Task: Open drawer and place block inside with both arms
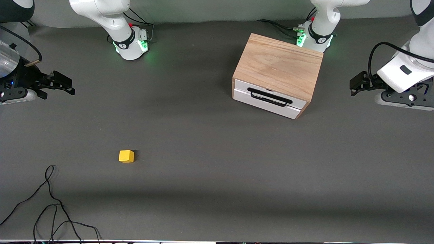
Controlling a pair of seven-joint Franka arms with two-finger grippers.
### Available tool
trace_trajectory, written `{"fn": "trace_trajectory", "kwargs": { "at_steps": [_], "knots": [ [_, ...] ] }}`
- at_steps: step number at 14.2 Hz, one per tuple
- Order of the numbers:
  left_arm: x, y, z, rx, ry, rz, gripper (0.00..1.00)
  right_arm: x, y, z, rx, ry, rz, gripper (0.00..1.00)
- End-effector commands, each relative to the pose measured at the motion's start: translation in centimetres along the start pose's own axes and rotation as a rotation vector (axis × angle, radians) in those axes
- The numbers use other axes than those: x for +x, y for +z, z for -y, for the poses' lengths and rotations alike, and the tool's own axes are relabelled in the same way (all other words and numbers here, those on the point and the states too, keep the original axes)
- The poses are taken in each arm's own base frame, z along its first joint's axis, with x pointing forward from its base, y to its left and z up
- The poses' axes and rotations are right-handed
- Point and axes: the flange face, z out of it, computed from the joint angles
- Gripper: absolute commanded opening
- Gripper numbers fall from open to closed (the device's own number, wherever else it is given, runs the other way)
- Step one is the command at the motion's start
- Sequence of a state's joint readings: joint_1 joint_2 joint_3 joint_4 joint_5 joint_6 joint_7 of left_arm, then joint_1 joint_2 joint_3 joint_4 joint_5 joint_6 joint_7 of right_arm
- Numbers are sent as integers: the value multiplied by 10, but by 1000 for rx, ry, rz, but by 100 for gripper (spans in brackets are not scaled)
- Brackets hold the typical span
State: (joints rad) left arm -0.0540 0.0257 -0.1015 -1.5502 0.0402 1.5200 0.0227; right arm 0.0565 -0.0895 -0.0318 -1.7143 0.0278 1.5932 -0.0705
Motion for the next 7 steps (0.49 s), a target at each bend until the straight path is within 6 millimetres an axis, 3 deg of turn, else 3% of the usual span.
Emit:
{"fn": "trace_trajectory", "kwargs": {
  "at_steps": [1,7],
  "knots": [
    [-5,-1,1,4,15,10,100,-2,-1,1,-8,23,1,100],
    [-5,0,-2,4,19,13,100,-1,-1,-3,-4,29,2,100]
  ]
}}
